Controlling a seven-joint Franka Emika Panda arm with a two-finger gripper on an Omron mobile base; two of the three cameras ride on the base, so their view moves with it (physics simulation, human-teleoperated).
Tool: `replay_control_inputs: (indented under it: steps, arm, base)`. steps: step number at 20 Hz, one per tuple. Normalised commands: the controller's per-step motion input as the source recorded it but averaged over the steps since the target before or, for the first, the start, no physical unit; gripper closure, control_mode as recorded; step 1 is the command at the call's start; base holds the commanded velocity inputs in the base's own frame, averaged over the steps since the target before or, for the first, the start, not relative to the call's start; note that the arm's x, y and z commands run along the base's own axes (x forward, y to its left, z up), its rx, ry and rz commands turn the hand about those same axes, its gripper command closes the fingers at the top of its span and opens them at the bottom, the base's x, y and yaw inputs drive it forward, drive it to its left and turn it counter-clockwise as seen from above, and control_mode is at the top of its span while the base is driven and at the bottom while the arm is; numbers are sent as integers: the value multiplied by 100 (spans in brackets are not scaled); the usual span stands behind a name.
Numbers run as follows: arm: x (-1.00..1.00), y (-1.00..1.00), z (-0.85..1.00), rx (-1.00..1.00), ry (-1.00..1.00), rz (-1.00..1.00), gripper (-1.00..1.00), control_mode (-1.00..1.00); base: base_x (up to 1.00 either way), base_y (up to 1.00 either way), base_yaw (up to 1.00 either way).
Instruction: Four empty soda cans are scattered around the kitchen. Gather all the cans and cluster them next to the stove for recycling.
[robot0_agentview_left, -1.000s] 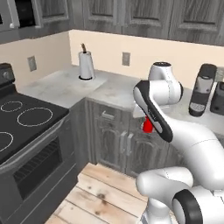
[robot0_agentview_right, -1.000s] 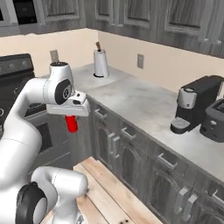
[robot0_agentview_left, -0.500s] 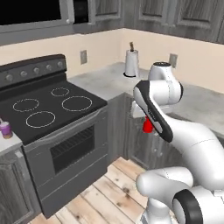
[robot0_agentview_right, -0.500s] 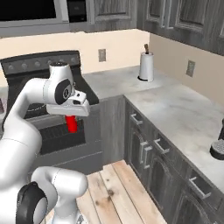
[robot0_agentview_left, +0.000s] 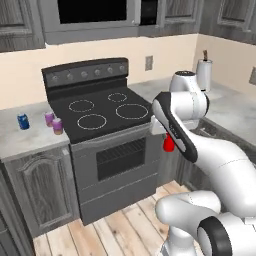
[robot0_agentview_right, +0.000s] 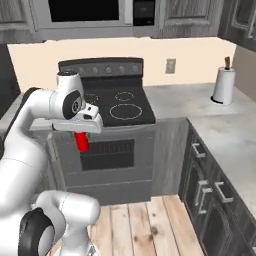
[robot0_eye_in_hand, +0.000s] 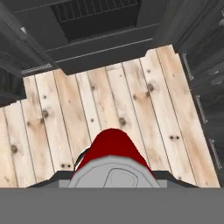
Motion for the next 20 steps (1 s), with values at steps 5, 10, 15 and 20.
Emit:
replay_control_inputs:
  steps: [5,10,15,20]
  arm:
    - [0,0,0,0,0,0,100,100]
    - [0,0,0,0,0,0,100,100]
    - [0,0,0,0,0,0,100,100]
    - [0,0,0,0,0,0,100,100]
  base:
    - [-2,12,50]
    - [1,22,46]
    - [16,20,41]
    - [33,23,36]
